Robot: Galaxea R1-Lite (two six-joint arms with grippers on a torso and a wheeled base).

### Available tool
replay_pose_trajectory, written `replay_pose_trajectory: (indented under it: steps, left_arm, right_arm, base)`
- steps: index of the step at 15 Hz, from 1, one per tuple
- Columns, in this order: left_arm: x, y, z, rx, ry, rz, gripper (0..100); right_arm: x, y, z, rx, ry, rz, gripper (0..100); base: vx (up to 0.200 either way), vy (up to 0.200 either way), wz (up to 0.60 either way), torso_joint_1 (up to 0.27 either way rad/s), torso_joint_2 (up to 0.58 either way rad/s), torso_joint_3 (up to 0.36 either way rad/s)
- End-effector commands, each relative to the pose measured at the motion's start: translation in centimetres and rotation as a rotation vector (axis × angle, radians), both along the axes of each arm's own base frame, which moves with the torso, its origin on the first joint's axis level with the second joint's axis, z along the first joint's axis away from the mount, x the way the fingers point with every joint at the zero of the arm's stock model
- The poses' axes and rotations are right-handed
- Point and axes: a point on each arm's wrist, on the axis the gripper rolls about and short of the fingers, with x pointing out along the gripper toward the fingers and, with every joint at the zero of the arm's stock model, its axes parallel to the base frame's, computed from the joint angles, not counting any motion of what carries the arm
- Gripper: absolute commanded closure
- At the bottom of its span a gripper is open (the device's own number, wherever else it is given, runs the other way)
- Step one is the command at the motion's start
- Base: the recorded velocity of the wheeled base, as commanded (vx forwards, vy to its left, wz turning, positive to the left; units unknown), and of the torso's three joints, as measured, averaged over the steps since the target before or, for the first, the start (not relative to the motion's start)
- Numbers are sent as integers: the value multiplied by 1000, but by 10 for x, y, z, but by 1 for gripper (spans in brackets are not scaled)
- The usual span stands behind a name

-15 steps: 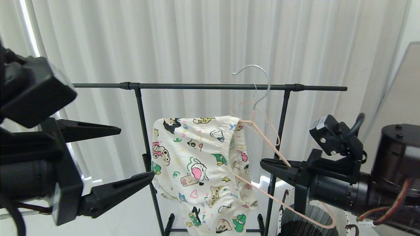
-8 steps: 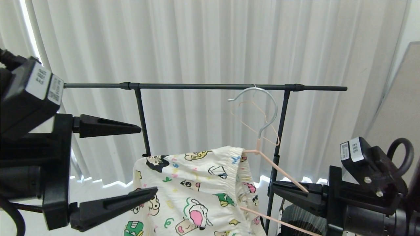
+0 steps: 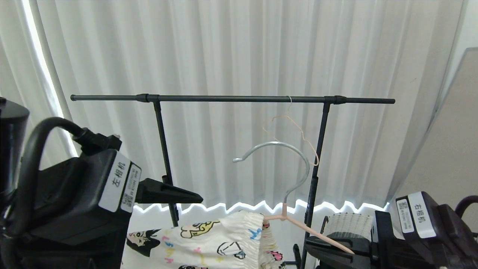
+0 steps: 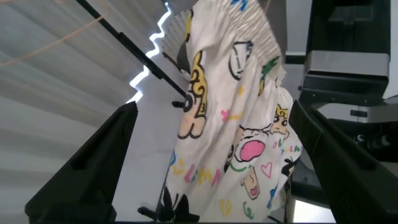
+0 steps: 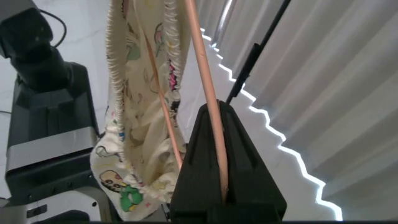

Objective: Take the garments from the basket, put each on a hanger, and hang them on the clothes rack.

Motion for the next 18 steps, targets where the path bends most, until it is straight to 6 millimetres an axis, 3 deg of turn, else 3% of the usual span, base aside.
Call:
replay_pose_trajectory:
  steps: [1,6,7,16,17,18]
  left_arm:
    - [6,-6,-9,29,36,-1,0]
    - [6,-6,-21,58,73,1,0]
    - [8,-7,-21,55,68,2,100]
    - [9,-7,-24,60,73,6,100]
    - [9,-7,-25,61,74,9,100]
    - [9,-6,-26,63,76,9,100]
  right_arm:
    - [-6,2,0,1,-2,34,100]
    - [-9,2,4,11,-26,48,100]
    - [-10,3,4,12,-26,52,100]
    - [-9,4,12,34,-50,8,100]
    - [-9,4,12,33,-49,8,0]
    - [-9,4,11,31,-50,6,0]
  base:
    - [0,0,0,0,0,0]
    - [0,0,0,0,0,0]
    - [0,0,0,0,0,0]
    - [0,0,0,0,0,0]
    - [0,0,0,0,0,0]
    - [0,0,0,0,0,0]
